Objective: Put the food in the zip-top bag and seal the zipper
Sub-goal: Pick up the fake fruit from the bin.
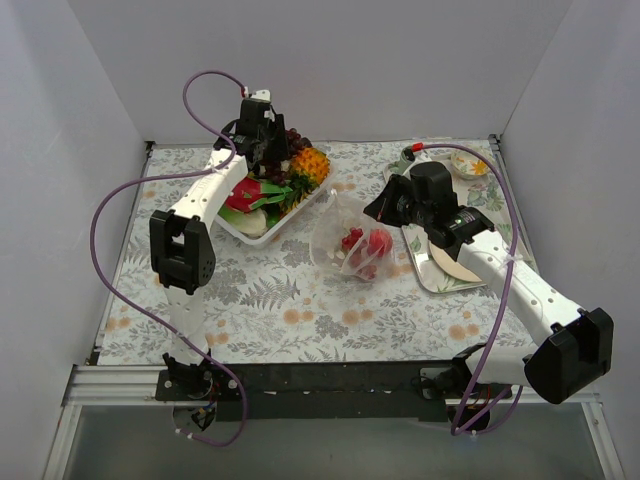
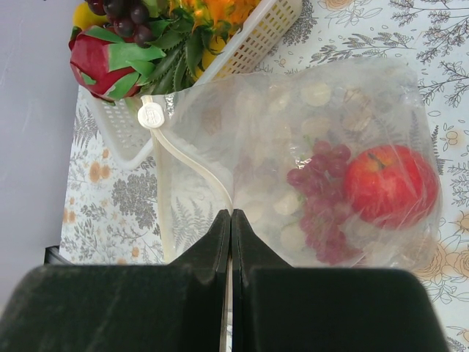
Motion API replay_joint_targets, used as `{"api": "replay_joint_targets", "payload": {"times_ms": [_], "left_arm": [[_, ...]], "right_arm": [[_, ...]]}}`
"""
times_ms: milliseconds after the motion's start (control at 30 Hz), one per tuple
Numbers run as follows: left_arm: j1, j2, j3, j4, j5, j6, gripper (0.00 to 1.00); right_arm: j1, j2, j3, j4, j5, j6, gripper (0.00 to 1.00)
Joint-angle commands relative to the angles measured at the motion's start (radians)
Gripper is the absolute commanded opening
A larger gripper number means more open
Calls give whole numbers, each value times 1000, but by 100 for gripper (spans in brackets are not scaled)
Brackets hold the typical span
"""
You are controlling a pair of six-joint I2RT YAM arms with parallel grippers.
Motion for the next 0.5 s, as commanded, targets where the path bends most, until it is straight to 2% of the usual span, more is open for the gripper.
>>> {"api": "replay_joint_targets", "payload": {"times_ms": [0, 100, 167, 467], "left_arm": [[2, -19, -10, 15, 18, 4, 44], [4, -33, -5, 35, 18, 1, 33], [2, -51, -7, 46, 26, -1, 29], [4, -149, -53, 131, 44, -22, 23]], "right_arm": [[-3, 2, 2, 43, -3, 1, 1], [0, 0, 3, 45, -3, -1, 1], [-2, 0, 5, 43, -3, -1, 1], [-2, 6, 23, 40, -2, -2, 1]]}}
